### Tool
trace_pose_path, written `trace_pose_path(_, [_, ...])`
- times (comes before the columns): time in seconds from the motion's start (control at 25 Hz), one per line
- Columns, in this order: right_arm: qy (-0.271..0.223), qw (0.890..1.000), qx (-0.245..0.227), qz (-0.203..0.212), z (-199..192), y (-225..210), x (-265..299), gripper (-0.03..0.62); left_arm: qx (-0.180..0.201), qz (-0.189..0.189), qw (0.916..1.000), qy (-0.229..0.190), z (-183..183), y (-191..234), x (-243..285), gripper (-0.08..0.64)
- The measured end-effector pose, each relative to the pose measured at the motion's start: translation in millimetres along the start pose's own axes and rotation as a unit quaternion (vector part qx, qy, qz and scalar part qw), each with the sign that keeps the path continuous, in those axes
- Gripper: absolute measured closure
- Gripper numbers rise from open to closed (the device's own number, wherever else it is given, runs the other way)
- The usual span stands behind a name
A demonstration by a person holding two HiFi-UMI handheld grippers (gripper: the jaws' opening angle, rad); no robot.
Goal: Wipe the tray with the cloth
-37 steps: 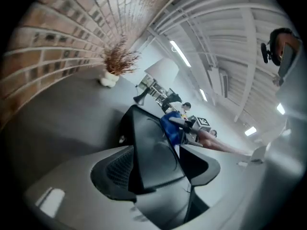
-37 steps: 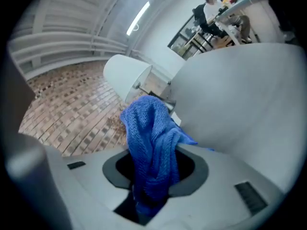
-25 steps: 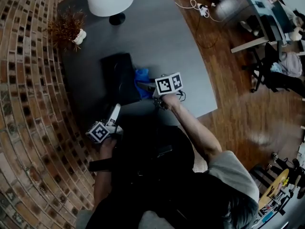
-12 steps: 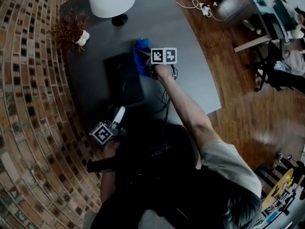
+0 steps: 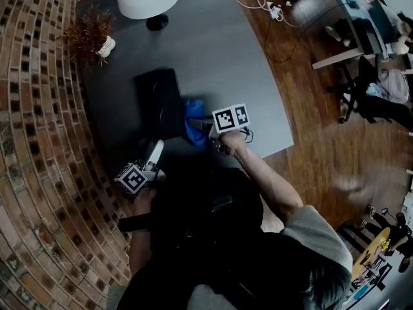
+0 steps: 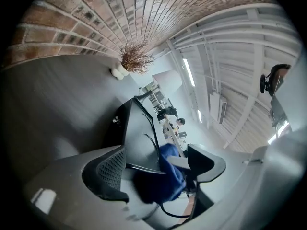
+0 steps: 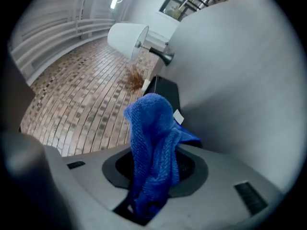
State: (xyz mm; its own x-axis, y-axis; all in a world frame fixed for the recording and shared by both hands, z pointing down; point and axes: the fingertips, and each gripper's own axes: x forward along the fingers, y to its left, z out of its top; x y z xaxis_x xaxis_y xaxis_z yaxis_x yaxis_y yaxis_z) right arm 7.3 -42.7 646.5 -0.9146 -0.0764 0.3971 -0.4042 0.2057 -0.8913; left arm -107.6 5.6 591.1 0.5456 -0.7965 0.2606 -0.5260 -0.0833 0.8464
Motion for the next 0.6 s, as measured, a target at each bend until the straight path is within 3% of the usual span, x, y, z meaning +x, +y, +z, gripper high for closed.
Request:
trace_pose_path(0.08, [0.050,0.999,-0.013,0.002,-36,4,-12,0.460,-0.007,0.003,1.0000,-0.001,-2,3,-1,0.161])
trace_pose_path(0.12, [0.059,0.998,-0.034,-0.010,-35,0,-17,0.460,-0.012,0.004,0.9999,-0.002,-2,4,-2,0.161])
trace_pose_path(0.2, [0.022,0.994,-0.093,-0.059,12,-15,-21,0.460,-0.018,0.000,0.9998,-0.004,-1,3,-2,0.161])
trace_pose_path(0.32, [-0.092,0.976,-0.154,-0.127,131,-37,-7,0.460,-0.020,-0.007,0.9997,-0.008,-1,-1,-1,0.161])
trace_pose_path(0.44, [-0.147,0.968,-0.143,-0.146,210,-52,30,0.459,-0.026,-0.006,0.9996,-0.006,-4,-4,0,0.161])
trace_pose_path(0.6, [-0.119,0.975,-0.095,-0.162,212,-74,54,0.459,-0.016,-0.008,0.9998,0.007,-7,-5,4,0.161])
